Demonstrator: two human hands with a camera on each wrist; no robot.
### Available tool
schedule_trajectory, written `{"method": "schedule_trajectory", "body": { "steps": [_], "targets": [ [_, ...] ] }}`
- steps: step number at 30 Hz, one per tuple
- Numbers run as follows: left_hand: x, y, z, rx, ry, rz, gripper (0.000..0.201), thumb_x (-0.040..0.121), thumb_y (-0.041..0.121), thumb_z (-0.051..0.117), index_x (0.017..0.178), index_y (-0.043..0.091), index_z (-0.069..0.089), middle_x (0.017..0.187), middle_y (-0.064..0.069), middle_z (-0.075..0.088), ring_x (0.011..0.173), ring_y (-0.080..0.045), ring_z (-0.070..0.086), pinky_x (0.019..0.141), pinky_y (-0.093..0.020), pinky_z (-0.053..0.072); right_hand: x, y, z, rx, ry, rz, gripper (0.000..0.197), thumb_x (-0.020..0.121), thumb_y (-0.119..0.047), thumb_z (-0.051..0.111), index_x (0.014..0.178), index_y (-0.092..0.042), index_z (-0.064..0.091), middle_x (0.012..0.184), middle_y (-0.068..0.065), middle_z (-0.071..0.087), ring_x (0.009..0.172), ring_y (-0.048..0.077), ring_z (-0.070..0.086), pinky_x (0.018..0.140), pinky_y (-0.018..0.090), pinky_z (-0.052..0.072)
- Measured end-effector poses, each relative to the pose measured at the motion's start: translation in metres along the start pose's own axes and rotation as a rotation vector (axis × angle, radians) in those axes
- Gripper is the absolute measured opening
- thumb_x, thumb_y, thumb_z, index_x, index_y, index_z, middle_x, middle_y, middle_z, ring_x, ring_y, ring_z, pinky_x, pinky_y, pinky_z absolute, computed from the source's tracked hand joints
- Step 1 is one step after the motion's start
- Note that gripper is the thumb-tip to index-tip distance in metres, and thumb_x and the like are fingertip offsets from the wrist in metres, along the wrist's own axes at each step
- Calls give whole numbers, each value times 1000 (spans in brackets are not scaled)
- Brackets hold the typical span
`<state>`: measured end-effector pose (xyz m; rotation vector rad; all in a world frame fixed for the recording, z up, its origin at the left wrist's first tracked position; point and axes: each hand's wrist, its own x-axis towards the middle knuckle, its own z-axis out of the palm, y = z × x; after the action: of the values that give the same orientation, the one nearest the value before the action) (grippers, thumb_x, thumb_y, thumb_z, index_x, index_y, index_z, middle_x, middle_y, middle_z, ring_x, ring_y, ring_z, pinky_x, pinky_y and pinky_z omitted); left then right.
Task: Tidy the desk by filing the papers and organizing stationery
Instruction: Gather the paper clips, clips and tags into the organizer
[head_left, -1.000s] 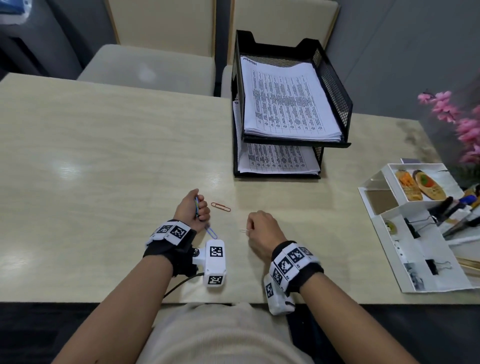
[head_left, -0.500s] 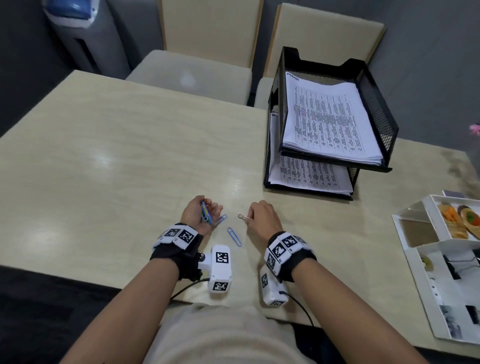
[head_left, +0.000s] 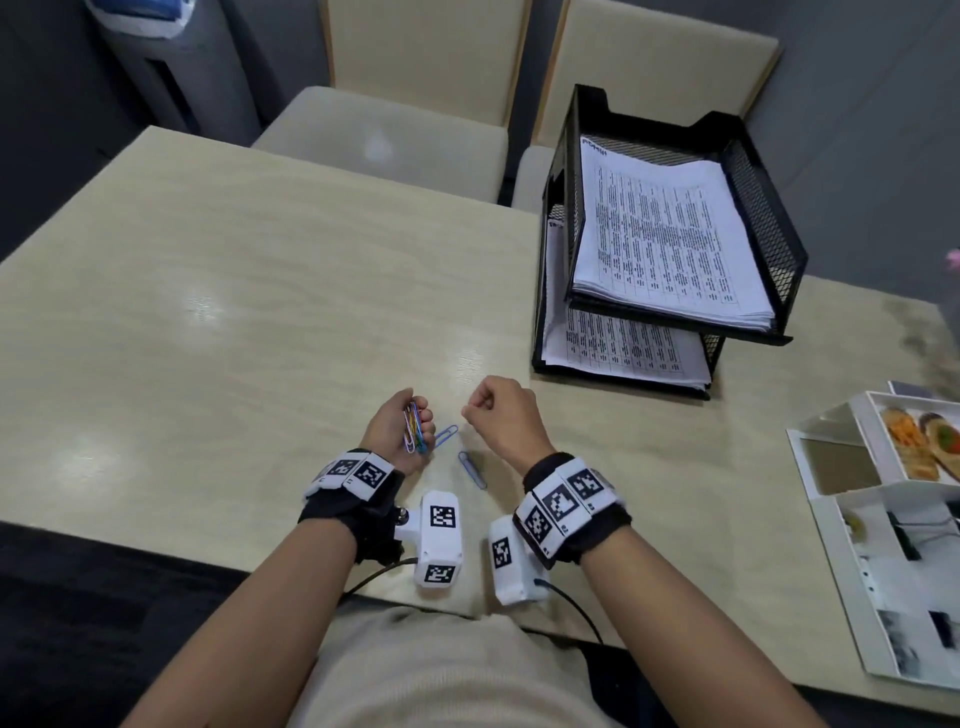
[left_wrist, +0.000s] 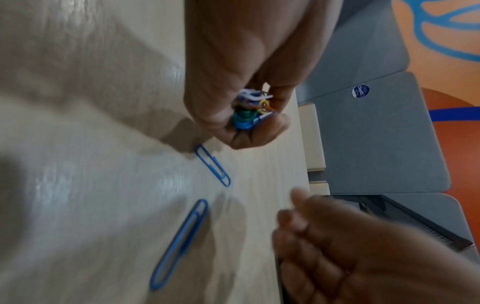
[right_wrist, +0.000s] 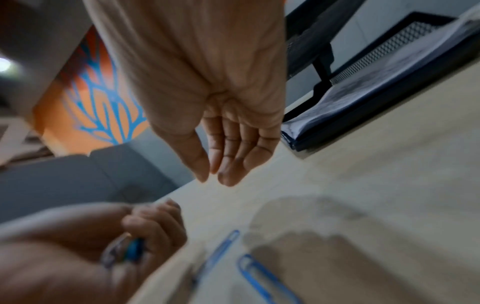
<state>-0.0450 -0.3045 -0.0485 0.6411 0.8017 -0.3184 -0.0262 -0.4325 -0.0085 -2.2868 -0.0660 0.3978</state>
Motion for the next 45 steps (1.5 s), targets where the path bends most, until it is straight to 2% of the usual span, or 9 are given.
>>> {"method": "schedule_trajectory", "body": {
  "steps": [6,11,16,23,28,33,38,41,45],
  "targets": [
    [-6,8,-9,31,27,-7,41,98,30,31,59,17,34,28,5,34,20,-7,27,26,-11,15,-17,27,17,-429,-249,27,14,84,-15,57,94,-4,55,113,17,56,108,32,52,77,33,40],
    [-9,14,-17,-9,55,3,53,98,31,30,49,16,40,28,5,32,19,-7,26,25,-10,15,-10,16,21,-460,-300,-164,5,87,-8,53,87,-5,57,106,17,58,101,35,54,84,39,45],
    [-12,11,-21,-22,88,33,48,98,31,31,54,16,38,28,5,34,19,-7,28,25,-8,17,5,5,26,-575,-322,-304,25,84,2,51,106,-6,57,111,15,61,103,34,55,83,37,43],
    [-6,-4,-6,28,80,9,40,98,29,31,62,16,36,29,5,39,21,-6,34,26,-8,24,-18,33,10,-675,-299,-290,19,86,0,48,104,-4,53,114,15,54,107,32,48,79,37,39],
    [3,-41,44,208,-9,-106,41,98,34,34,60,19,34,27,1,33,19,-6,27,24,-9,16,-58,74,-30,-365,-139,-17,9,88,-1,45,90,-8,51,101,14,60,88,28,50,70,35,38],
    [12,-107,121,401,-116,-201,42,98,36,35,60,18,33,27,3,32,19,-5,28,25,-9,19,-98,133,-110,68,225,296,26,78,6,40,75,-15,55,84,12,56,76,23,51,71,36,48],
    [-4,-190,212,437,-248,-293,40,100,27,31,64,12,39,29,3,39,36,-8,39,40,-13,33,-140,187,-207,71,563,436,18,83,6,52,78,-1,67,79,12,63,73,20,53,52,8,37],
    [-17,-236,256,458,-339,-351,39,99,20,28,62,11,36,29,1,36,53,-12,25,54,-18,26,-154,225,-243,55,664,558,14,85,-1,56,85,1,70,92,19,70,87,29,63,65,16,38],
    [-19,-288,298,588,-409,-371,36,96,13,27,61,15,32,32,3,32,40,-12,29,51,-19,24,-158,264,-261,-18,652,640,16,82,0,55,77,-4,70,92,19,70,92,33,64,74,29,48]
  ]
}}
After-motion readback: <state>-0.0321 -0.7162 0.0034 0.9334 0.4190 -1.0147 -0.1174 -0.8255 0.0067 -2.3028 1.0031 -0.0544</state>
